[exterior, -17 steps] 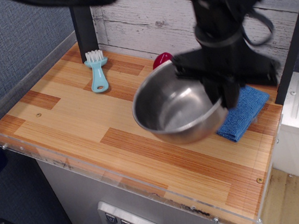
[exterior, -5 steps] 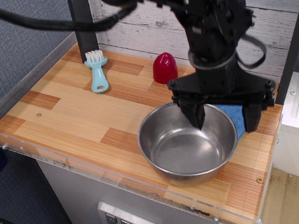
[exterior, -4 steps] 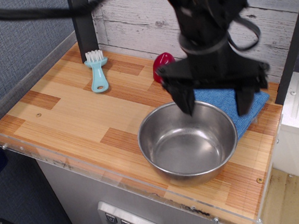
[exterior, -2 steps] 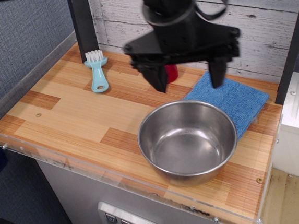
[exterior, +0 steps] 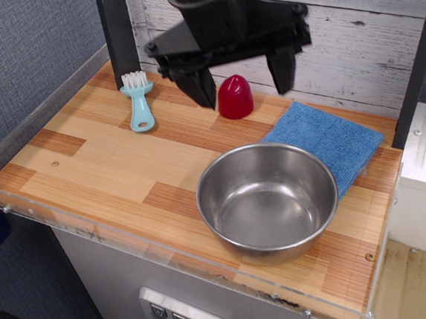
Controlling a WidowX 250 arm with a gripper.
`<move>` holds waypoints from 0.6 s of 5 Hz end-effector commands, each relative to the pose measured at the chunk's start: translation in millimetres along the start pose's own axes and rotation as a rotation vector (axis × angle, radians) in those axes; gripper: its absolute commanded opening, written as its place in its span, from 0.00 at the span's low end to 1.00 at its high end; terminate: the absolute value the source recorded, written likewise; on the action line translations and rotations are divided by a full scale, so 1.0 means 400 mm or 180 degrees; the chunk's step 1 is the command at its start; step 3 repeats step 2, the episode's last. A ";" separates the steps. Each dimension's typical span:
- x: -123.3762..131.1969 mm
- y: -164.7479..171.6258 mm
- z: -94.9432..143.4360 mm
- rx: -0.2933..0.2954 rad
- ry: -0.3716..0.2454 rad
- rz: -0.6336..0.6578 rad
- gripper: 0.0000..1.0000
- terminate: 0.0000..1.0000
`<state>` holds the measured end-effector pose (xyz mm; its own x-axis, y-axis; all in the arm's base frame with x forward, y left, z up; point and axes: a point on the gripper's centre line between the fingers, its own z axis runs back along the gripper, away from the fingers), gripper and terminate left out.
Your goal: Move the metal pot in front of the blue cloth and near the front right corner of the table.
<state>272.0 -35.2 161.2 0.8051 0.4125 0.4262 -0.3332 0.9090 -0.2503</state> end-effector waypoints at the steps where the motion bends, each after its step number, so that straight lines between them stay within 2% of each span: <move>1: -0.009 0.003 0.040 -0.0075 -0.0131 -0.0008 1.00 0.00; 2: -0.009 0.003 0.040 -0.0075 -0.0131 -0.0008 1.00 1.00; 3: -0.009 0.003 0.040 -0.0075 -0.0131 -0.0008 1.00 1.00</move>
